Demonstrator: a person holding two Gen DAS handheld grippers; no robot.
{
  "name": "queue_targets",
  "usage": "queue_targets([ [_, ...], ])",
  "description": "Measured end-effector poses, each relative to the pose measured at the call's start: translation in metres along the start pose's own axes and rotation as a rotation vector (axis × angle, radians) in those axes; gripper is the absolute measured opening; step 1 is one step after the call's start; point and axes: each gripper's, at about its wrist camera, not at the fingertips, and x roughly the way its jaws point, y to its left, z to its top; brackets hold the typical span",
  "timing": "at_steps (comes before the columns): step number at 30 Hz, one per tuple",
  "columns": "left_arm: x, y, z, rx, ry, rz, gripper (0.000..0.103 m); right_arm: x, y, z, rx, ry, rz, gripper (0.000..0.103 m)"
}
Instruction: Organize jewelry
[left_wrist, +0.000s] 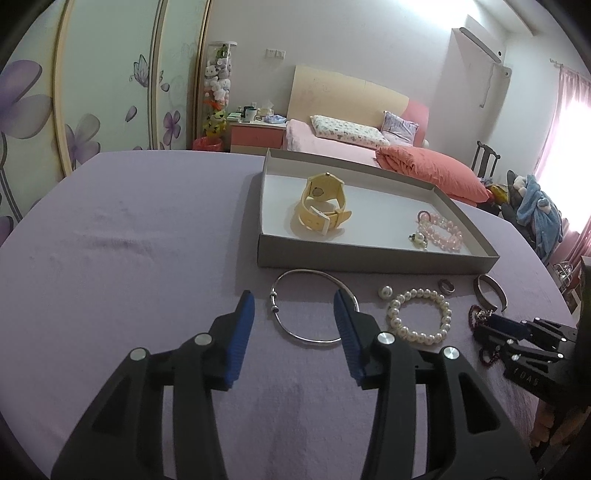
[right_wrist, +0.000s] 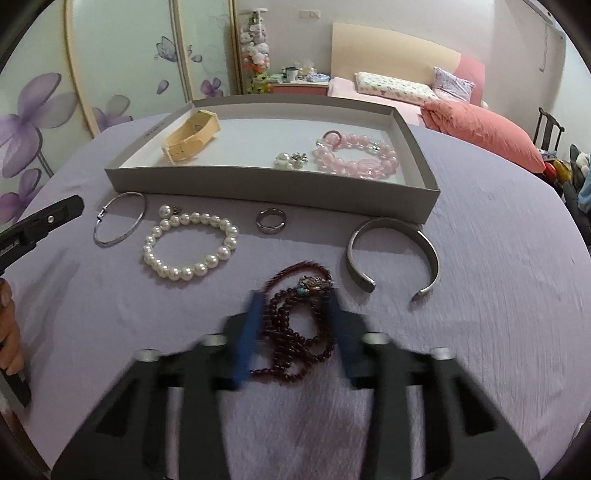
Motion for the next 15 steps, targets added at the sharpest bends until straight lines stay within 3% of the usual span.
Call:
queue_targets([
  [2,0.001,-0.002,0.000,0.003,0.004,0.001,0.045,-0.002,0.002,-0.001,-0.004,-0.001,0.004,0.010],
  [9,0.003,-0.007,-0.002,0.024,0.032,0.013,0.057,-0.018,-0.004,-0.019,0.023,-0.007,0.063,0.009],
  [15,0.015,-0.016,0.000,0.061,0.088,0.035,0.067,-0.047,-0.016,-0.025,0.093,-0.088,0.119,0.009],
])
